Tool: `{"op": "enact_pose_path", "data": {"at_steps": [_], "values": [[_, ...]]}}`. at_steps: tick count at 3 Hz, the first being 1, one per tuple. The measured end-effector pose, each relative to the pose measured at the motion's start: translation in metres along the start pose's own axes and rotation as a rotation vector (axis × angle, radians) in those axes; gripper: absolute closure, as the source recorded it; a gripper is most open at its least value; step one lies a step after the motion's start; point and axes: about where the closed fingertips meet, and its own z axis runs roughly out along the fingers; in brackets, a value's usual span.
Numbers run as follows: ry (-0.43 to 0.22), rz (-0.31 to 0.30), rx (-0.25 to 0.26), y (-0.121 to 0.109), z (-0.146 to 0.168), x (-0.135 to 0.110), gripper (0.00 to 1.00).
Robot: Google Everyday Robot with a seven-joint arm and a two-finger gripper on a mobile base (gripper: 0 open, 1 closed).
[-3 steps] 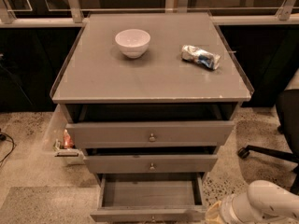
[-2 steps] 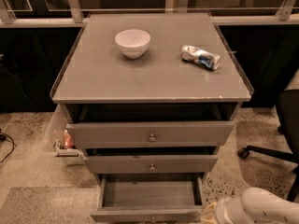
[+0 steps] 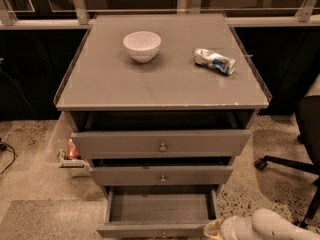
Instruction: Close bottom drawer
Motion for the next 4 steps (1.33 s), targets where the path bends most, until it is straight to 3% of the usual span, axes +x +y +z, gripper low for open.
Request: {"op": "enact_pose_path", "data": {"at_steps": [1,2,4], "values": [[-0.021,-0.011,-0.021,-0.012,0.033,0.020,1.00],[0.010,-0.008,-0.039,-0.021,0.063,0.042,1.00],[0.064,0.014,-0.065,-0.014,0.089,0.073,1.00]]}}
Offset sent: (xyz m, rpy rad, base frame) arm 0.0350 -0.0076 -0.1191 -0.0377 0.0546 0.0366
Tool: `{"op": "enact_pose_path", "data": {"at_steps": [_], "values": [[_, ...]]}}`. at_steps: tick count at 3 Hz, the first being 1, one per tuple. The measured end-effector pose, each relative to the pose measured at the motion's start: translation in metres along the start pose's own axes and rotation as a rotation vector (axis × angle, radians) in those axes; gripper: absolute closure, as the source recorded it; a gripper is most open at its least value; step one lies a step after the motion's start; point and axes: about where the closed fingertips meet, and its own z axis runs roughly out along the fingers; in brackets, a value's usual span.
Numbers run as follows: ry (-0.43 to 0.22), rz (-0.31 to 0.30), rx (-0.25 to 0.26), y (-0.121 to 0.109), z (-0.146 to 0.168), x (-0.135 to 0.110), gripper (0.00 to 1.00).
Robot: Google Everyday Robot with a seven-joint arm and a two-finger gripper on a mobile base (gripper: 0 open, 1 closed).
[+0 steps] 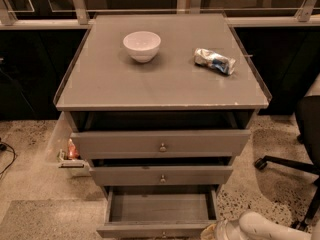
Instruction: Close bottom drawer
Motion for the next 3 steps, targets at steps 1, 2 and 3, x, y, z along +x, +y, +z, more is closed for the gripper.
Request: {"op": "enact_pose_path", "data": {"at_steps": [1,2,3], "values": [[-0.004,0.006,-0.002,-0.0028,0.0107,0.0001,1.00],[-0.013,0.024,-0.007,-0.0040,0.0199,0.0007,1.00],[-0.013,0.024,-0.007,-0.0040,0.0199,0.0007,0.81]]}}
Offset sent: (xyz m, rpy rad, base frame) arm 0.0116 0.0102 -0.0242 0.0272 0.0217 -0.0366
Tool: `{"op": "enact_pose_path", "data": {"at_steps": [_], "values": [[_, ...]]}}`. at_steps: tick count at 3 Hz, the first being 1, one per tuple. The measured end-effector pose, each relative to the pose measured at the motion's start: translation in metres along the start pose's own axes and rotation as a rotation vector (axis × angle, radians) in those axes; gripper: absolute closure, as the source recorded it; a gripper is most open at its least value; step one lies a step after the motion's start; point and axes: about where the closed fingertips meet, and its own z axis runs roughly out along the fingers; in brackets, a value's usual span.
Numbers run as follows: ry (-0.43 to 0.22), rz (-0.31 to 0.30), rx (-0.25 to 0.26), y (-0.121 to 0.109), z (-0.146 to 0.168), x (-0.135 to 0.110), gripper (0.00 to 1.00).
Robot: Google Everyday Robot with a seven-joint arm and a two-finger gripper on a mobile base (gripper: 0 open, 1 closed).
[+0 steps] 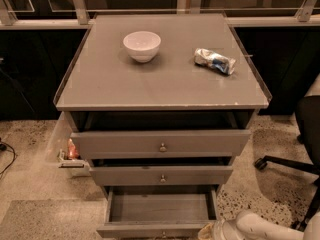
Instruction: Close bottom drawer
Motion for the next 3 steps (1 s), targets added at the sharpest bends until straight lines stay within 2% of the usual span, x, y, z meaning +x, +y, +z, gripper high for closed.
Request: {"op": "enact_pose_path", "data": {"at_steps": [2,3], "values": [[0.000,0.000,0.000,0.0000,0.0000,0.0000,0.35],[0.001,-0.020,0.007,-0.0050,0.0029,-0.0045,0.13]]}}
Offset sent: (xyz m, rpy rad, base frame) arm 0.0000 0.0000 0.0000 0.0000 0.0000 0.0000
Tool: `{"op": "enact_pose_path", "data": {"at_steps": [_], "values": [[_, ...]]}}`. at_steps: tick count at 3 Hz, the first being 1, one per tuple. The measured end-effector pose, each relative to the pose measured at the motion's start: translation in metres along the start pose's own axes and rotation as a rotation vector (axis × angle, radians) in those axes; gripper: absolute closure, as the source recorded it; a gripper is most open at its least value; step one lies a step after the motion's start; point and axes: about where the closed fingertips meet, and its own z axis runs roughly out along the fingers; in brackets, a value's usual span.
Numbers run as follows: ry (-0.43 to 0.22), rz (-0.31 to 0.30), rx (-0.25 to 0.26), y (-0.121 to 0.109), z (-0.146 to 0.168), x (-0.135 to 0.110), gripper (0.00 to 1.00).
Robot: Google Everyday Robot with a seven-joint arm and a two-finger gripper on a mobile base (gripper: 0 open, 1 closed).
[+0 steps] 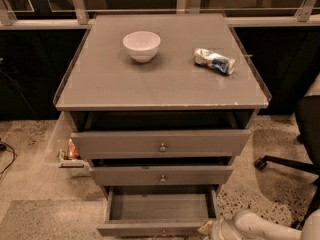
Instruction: Close bottom drawer
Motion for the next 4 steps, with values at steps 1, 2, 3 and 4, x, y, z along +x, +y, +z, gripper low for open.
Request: {"op": "enact_pose_path", "data": {"at_steps": [1,2,3,4], "values": [[-0.002,-0.023,0.019,-0.012,0.004,-0.007,0.14],[0.027,-0.072,0.055,-0.032,0.013,-0.016,0.38],[0.047,-0.139,0.103,-0.060,0.020,-0.028,0.61],[0.049,-0.208,0.140,-0.092,0.031,-0.036,0.84]]}}
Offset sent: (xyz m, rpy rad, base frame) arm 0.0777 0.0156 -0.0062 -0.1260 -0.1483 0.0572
